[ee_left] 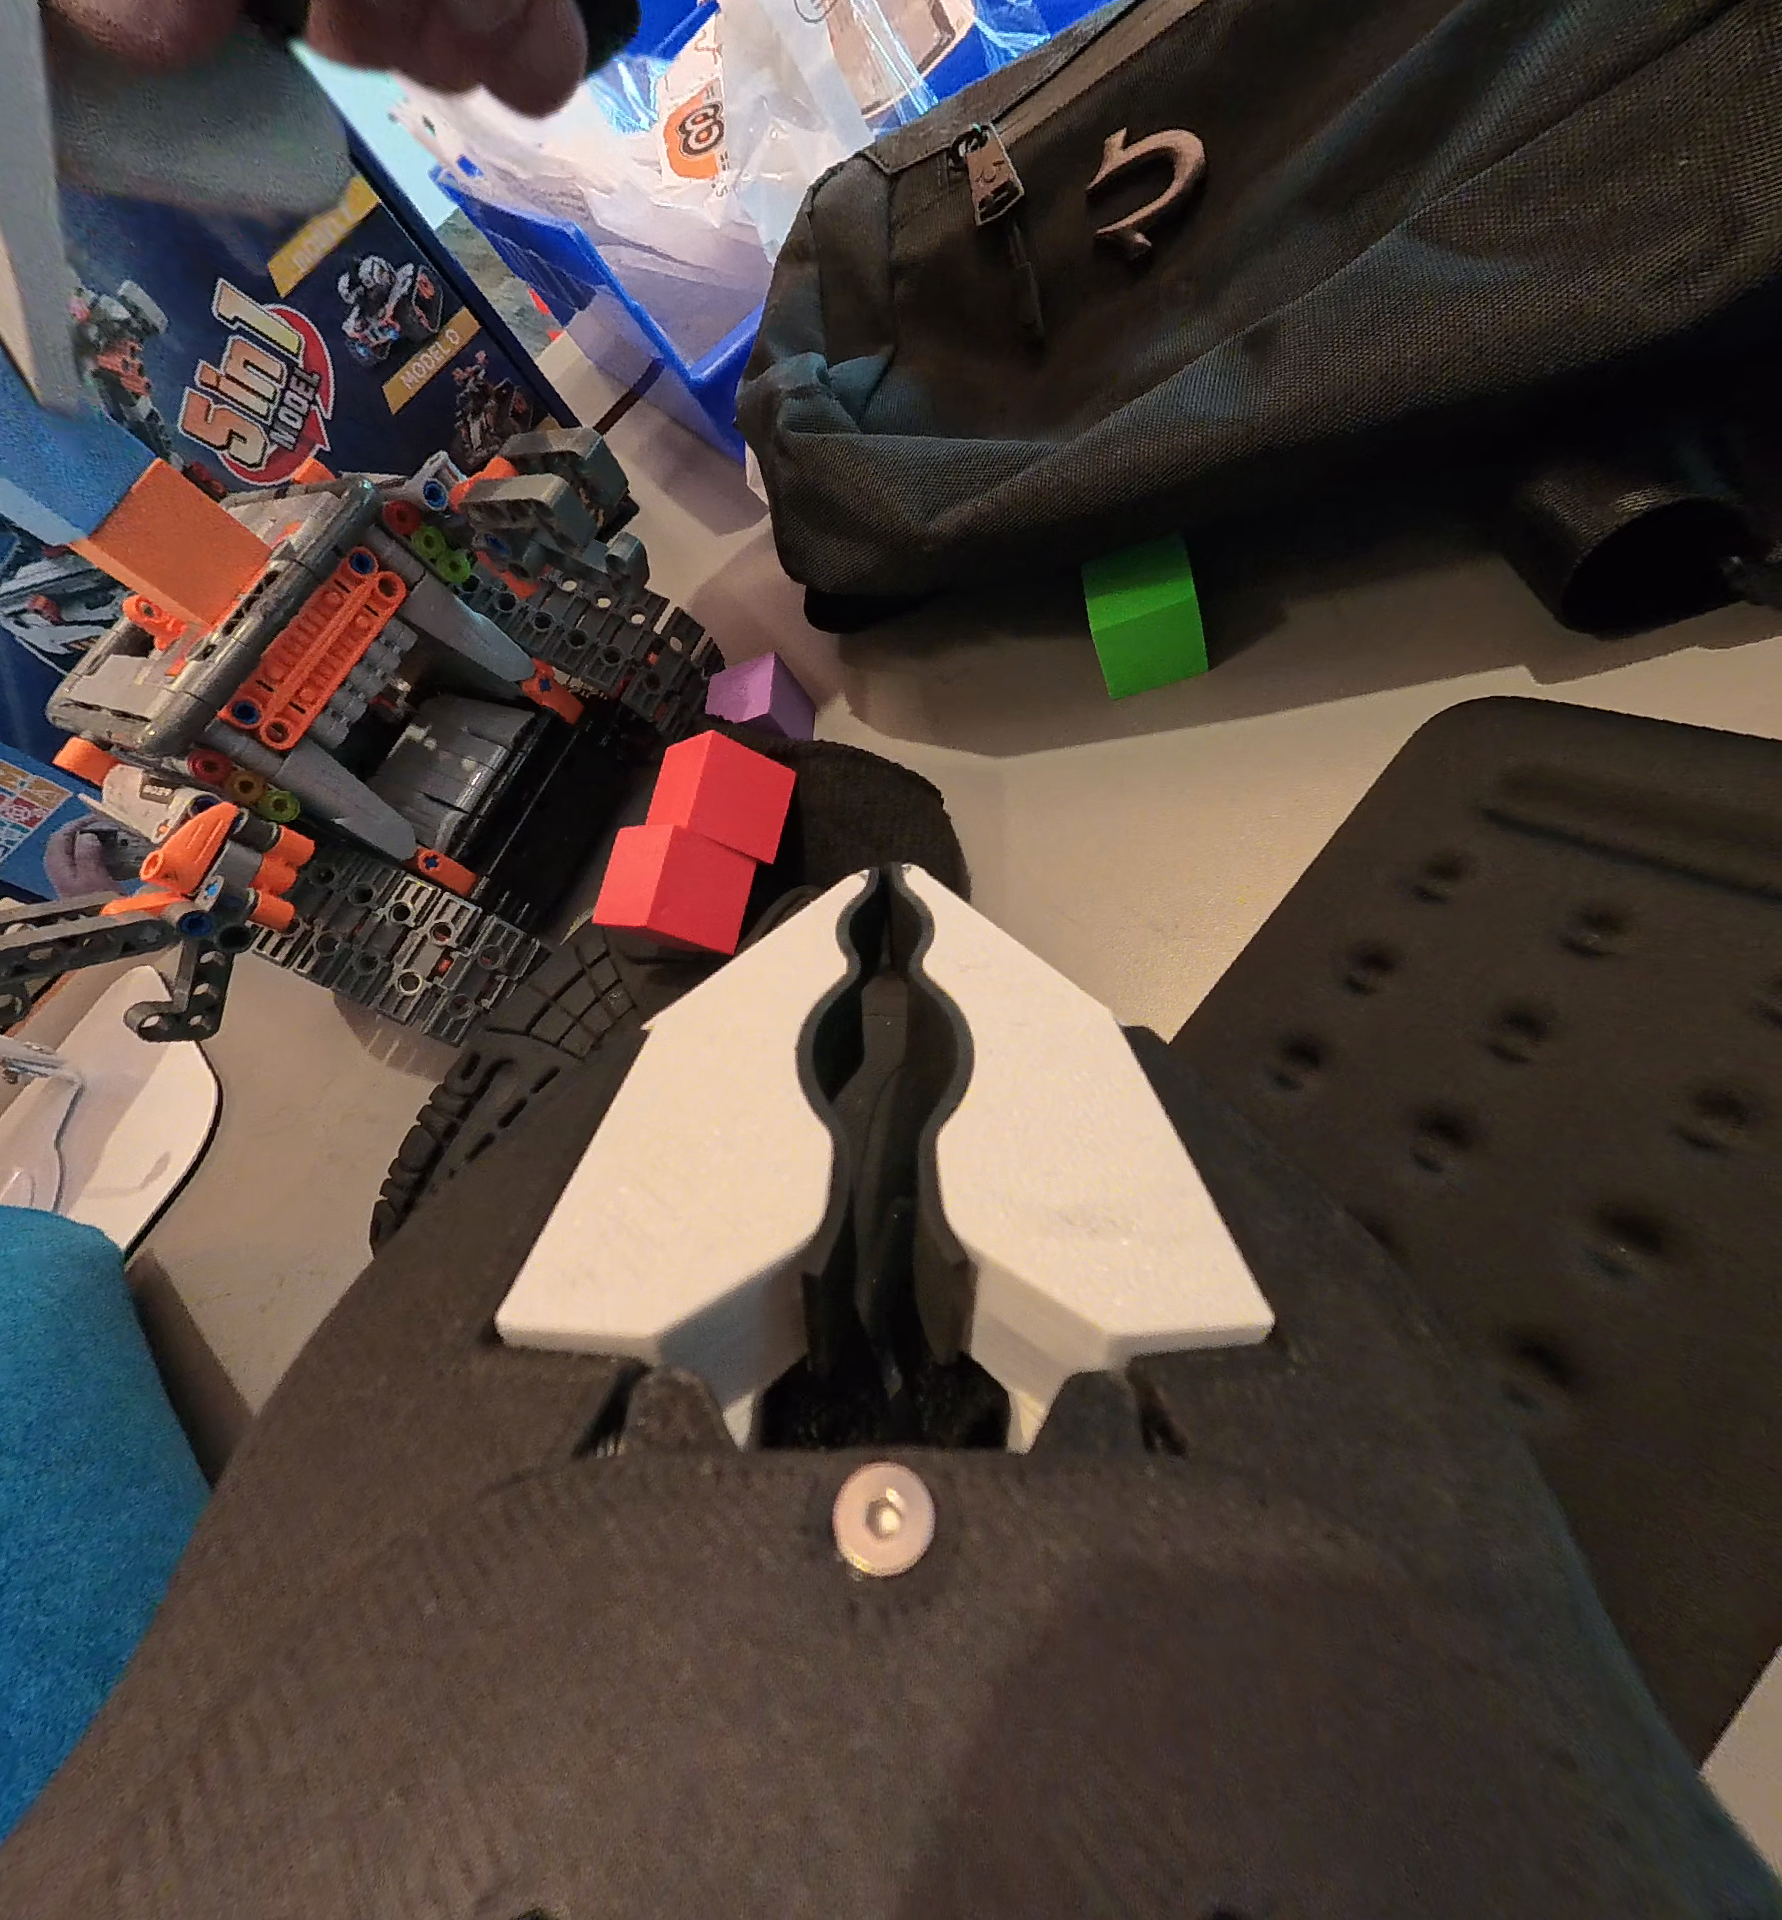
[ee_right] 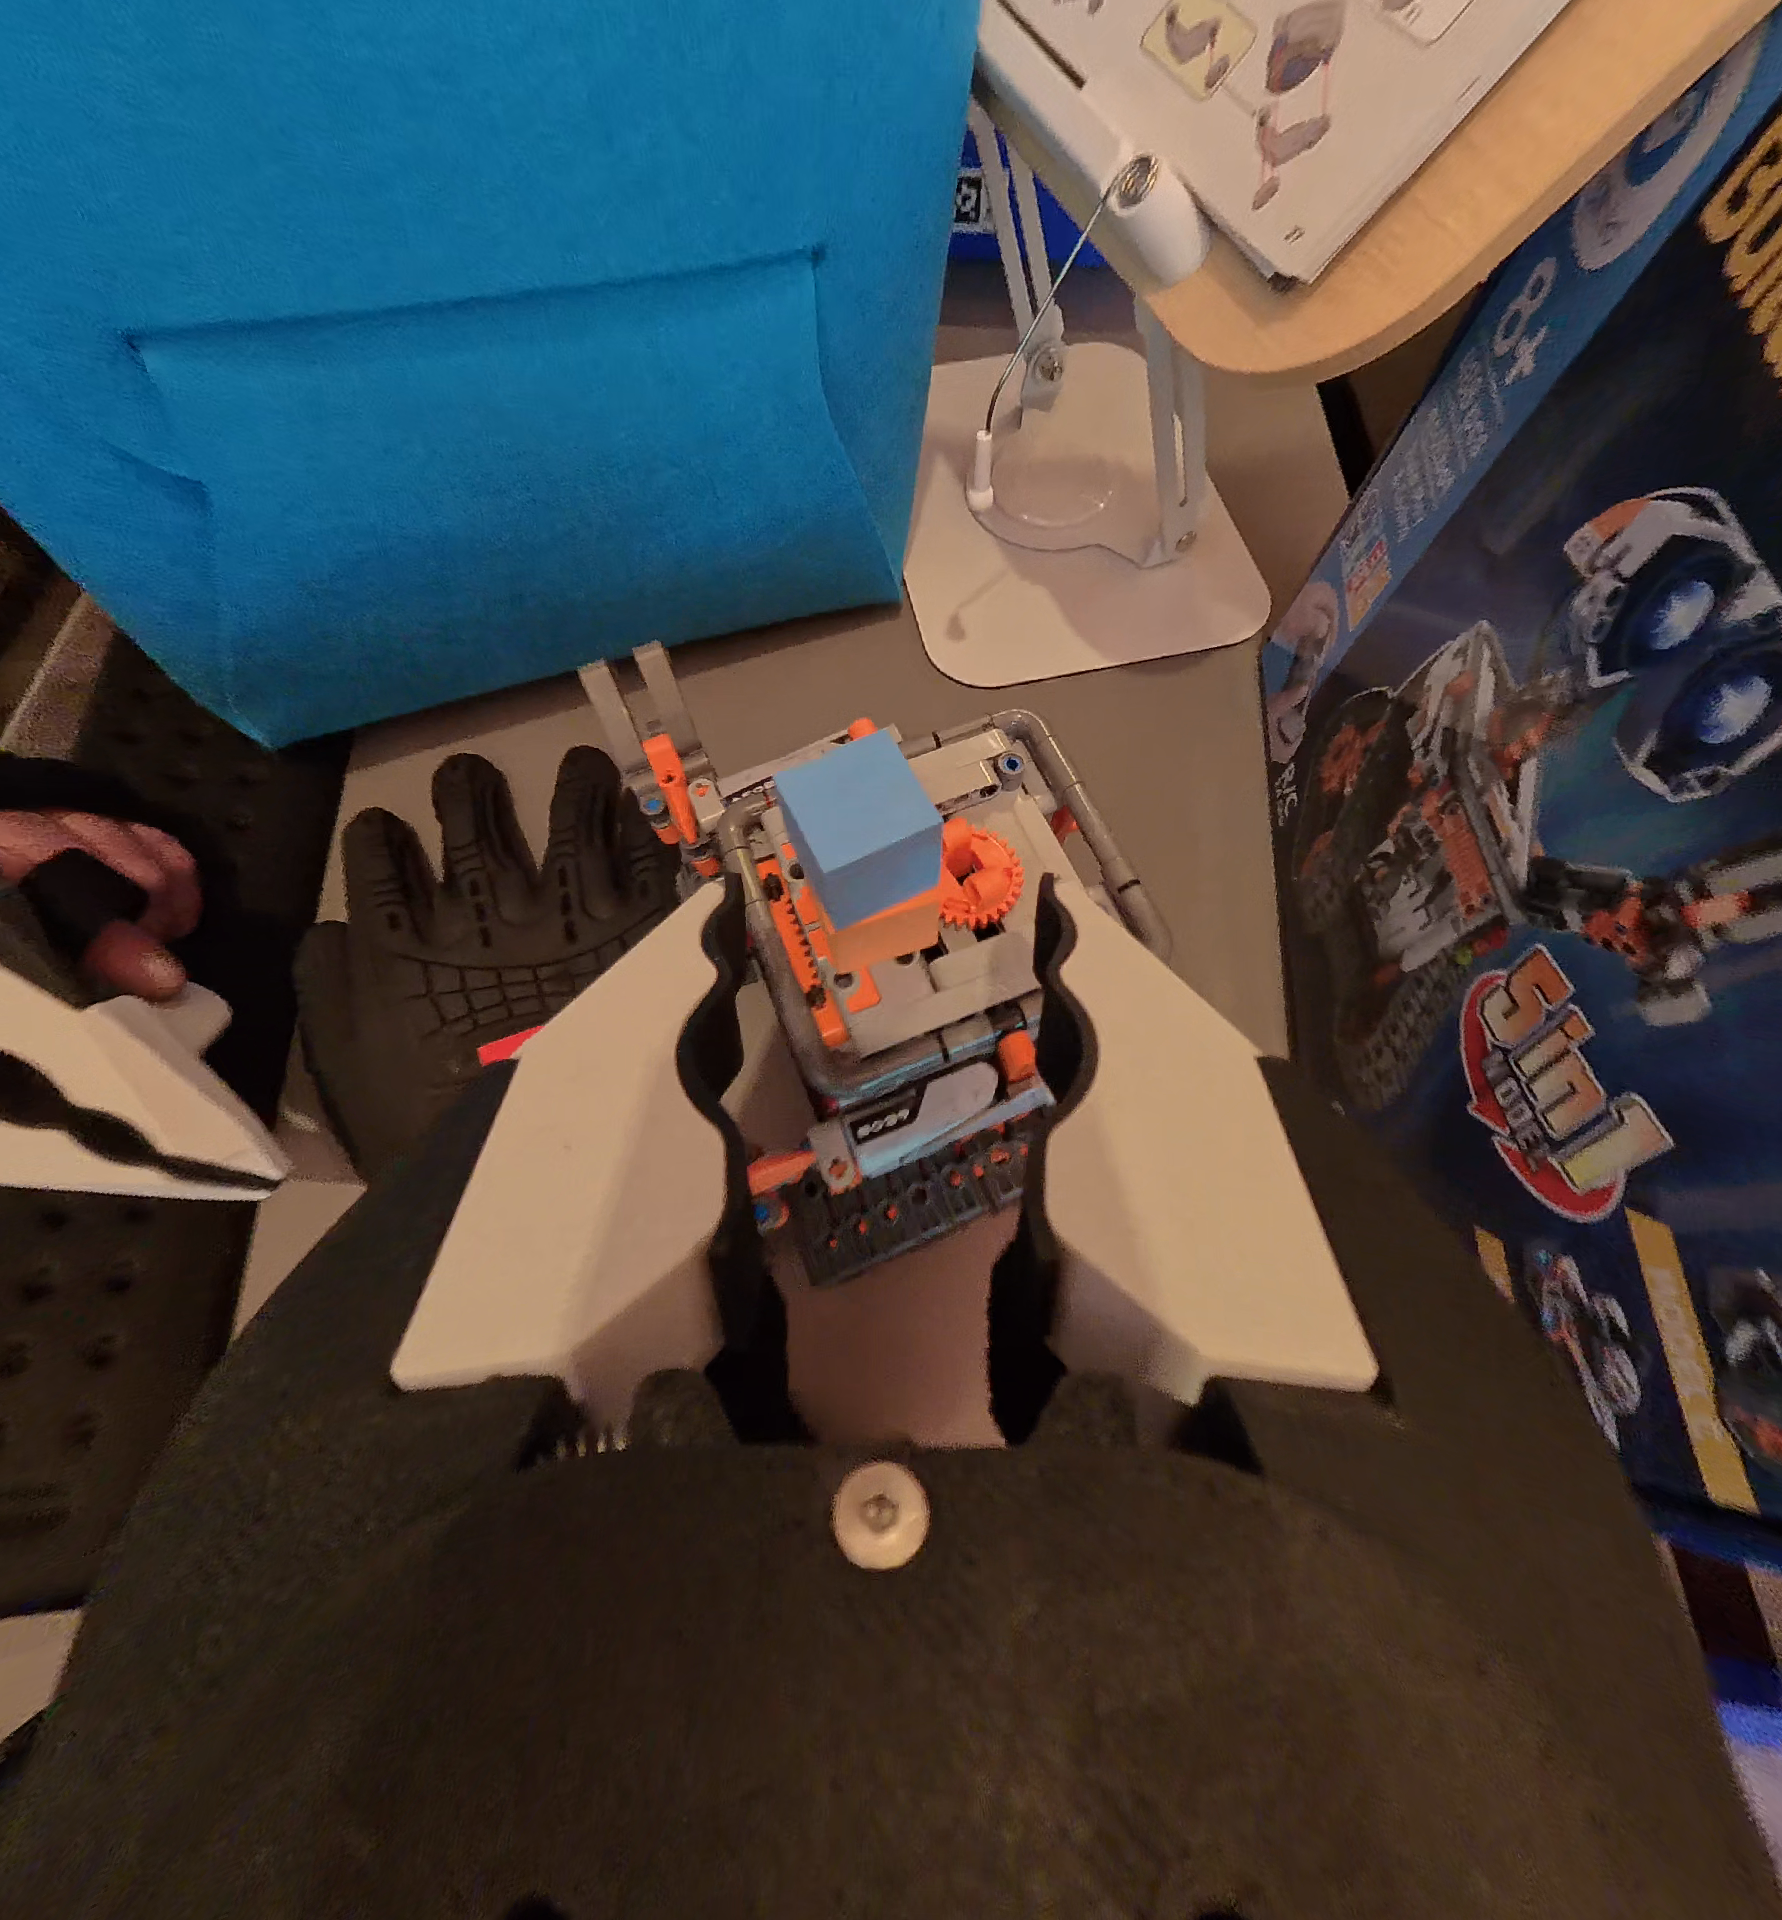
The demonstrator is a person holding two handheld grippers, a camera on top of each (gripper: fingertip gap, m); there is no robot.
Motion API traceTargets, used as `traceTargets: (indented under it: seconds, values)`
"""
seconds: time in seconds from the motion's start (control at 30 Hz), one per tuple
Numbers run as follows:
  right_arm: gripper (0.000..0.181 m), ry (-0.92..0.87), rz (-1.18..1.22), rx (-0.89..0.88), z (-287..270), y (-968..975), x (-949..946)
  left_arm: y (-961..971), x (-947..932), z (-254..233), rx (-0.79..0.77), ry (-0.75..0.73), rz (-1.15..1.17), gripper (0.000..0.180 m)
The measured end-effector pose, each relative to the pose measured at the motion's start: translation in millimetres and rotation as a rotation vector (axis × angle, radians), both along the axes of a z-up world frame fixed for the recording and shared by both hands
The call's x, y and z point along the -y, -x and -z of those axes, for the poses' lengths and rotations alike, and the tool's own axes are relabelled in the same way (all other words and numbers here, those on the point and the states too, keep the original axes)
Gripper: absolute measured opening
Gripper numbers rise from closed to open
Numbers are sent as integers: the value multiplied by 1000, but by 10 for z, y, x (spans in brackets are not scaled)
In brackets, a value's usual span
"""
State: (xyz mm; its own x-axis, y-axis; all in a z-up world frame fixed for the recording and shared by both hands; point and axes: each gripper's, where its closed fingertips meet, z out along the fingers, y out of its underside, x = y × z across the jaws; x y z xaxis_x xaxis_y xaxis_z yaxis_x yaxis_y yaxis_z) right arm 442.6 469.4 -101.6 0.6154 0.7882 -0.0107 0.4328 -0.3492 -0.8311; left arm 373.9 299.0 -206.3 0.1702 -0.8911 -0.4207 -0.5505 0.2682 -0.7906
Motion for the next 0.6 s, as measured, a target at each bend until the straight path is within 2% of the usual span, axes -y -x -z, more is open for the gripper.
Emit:
traceTargets:
  seconds: [0.07,0.17,0.27,0.37,0.47,0.6]
  values:
    - [51,-2,-6,-11,-119,-65,143,1,1,-7,5,1,1,0]
    - [39,44,-184,54,-96,30,664,0,6,-16,12,4,6,0]
    - [42,96,-332,183,182,301,1082,-7,19,-10,7,0,13,0]
    - [47,138,-363,391,642,433,1158,-13,24,-1,1,1,17,0]
    - [36,239,-395,472,967,501,1202,-12,24,1,-1,-2,16,0]
    - [30,223,-376,573,1061,489,1076,-11,24,0,-2,-7,15,0]
